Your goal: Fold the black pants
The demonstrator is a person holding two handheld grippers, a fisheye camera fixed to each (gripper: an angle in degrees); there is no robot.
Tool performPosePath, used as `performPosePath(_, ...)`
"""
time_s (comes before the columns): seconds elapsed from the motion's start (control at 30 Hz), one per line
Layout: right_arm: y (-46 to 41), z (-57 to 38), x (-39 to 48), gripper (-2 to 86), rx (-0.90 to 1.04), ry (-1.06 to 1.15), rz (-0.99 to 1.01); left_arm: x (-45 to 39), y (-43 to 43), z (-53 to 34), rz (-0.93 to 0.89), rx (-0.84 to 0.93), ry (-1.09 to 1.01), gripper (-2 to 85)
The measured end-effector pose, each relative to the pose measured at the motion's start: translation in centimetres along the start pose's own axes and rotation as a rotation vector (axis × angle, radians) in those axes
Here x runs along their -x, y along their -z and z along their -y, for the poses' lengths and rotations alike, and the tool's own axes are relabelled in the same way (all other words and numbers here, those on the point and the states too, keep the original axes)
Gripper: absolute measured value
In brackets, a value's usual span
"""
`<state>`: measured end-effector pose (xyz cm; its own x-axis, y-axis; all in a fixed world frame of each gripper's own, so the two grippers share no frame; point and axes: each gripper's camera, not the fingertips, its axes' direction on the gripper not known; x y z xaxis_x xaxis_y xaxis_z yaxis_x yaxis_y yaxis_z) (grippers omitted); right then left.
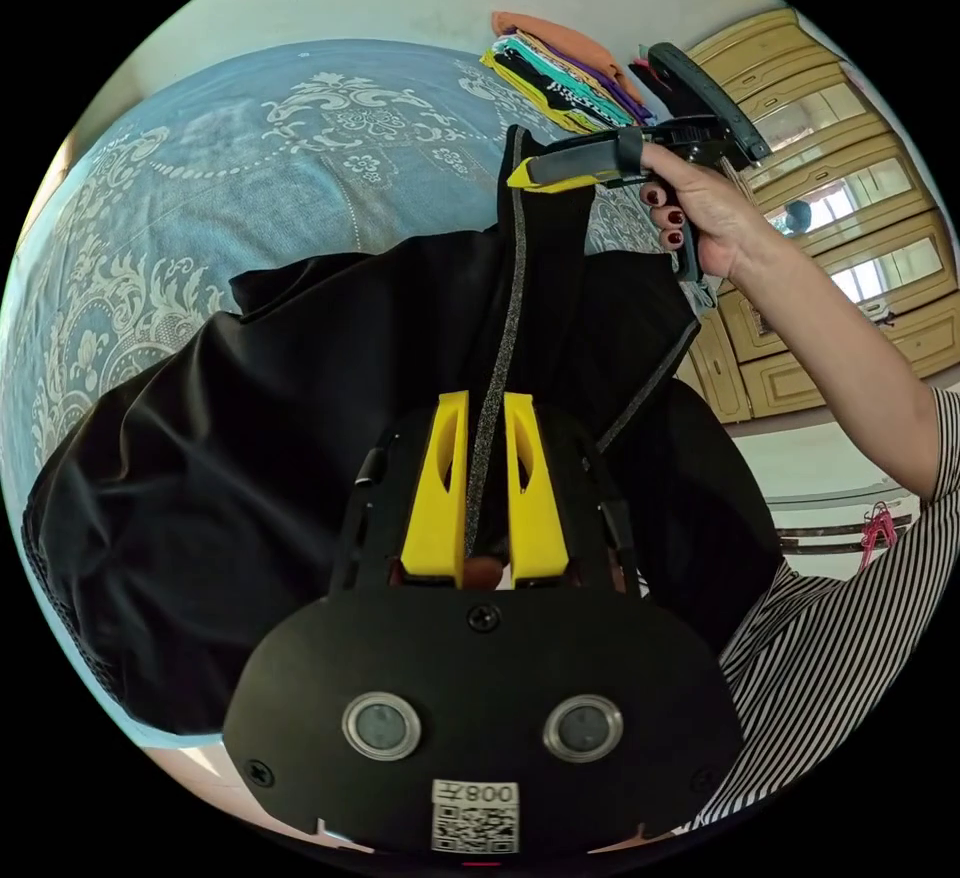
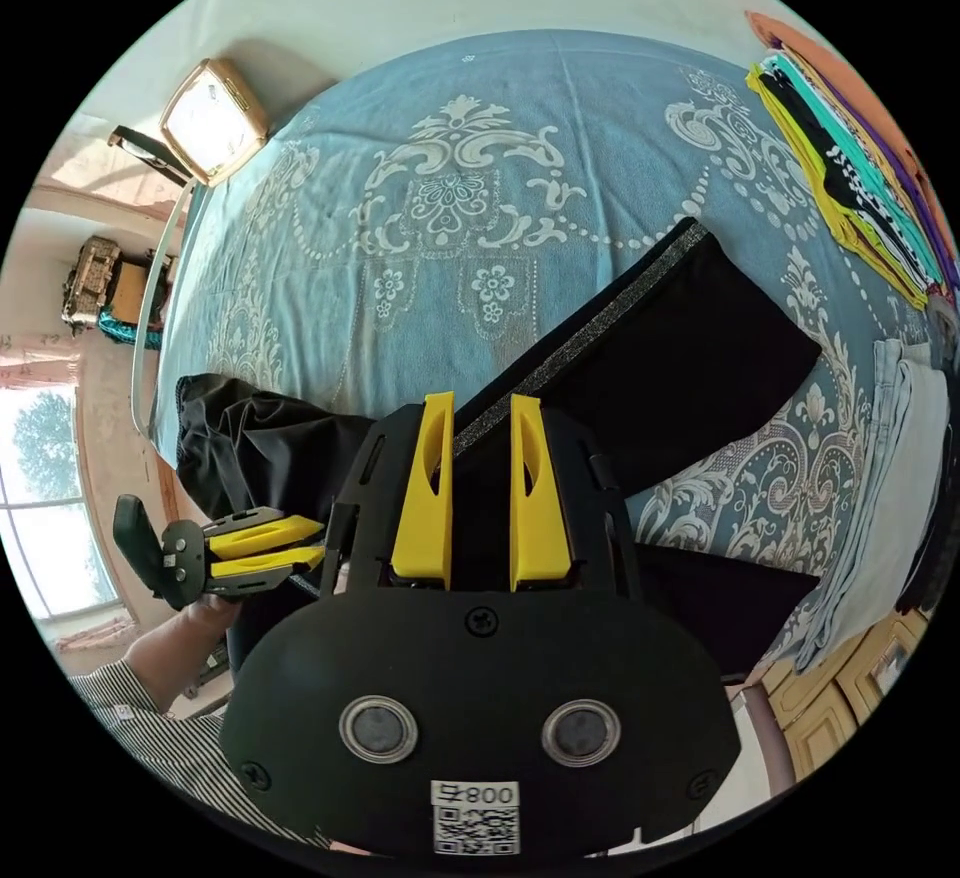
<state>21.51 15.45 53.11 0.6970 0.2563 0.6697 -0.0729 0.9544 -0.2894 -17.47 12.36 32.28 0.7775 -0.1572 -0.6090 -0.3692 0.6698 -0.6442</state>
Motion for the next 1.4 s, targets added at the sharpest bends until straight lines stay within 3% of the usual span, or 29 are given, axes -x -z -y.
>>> performPosePath(0.37, 4.0, 0.2, 1.7, 5.6, 0.087, -0.019, -0.100, -2.8, -2.9, 3.8, 0.004, 0.028, -0.022, 3.8)
performPosePath(0.67, 9.5, -2.8, 1.7, 1.1, 0.065, 0.008, -0.033, -5.9, -2.8, 6.1, -0.039, 0.002, -0.041, 2.5)
performPosePath(0.97, 17.1, -10.4, -0.8, 0.4, -0.062, 0.007, 0.084, -10.8, -2.5, 7.9, -0.060, -0.012, -0.130, 2.1)
performPosePath(1.4, 23.4, -25.2, -4.3, 0.2, -0.212, -0.052, 0.216, -18.4, -4.7, 10.4, 0.058, 0.103, -0.293, 1.9)
